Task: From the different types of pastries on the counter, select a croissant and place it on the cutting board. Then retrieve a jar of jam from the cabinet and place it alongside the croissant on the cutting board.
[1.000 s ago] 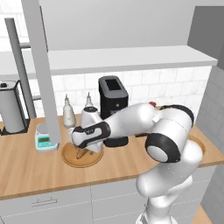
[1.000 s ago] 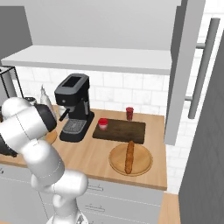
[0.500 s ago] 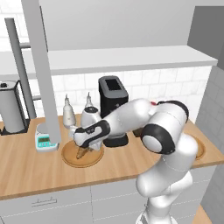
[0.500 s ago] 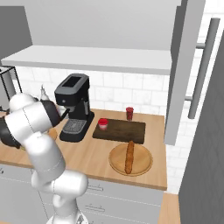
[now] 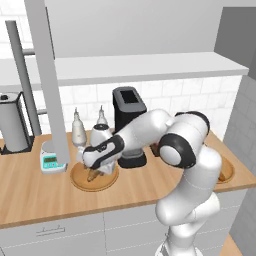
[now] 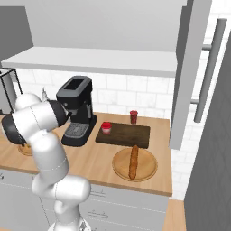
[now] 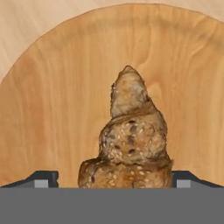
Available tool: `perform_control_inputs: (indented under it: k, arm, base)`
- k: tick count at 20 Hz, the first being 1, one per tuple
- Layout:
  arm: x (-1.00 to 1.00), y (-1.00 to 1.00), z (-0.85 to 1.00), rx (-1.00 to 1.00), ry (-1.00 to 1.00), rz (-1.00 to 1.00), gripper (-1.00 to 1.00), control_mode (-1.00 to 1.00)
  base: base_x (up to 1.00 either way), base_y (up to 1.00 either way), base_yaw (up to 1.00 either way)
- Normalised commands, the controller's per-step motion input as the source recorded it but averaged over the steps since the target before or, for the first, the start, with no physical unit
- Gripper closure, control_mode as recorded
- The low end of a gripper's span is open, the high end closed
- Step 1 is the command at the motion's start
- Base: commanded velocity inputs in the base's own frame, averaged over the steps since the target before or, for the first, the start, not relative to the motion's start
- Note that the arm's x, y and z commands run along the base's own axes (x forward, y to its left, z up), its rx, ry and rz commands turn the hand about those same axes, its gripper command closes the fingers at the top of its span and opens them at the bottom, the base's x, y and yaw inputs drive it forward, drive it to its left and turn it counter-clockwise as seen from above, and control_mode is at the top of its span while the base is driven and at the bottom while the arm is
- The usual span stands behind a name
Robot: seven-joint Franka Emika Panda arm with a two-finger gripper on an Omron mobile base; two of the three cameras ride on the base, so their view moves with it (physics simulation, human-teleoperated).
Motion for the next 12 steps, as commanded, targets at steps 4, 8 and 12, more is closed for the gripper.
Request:
perform_control_inputs:
  k: [4,8,12]
  arm:
    - [-0.29,0.0,0.0,0.0,0.11,0.03,1.0,-1.0]
    - [-0.42,-0.07,0.0,0.0,0.06,0.05,1.0,-1.0]
    - [-0.53,-0.34,0.07,0.0,0.06,0.04,1.0,-1.0]
  base:
    - [0.0,0.0,0.0]
    - [0.0,0.0,0.0]
    - [0.0,0.0,0.0]
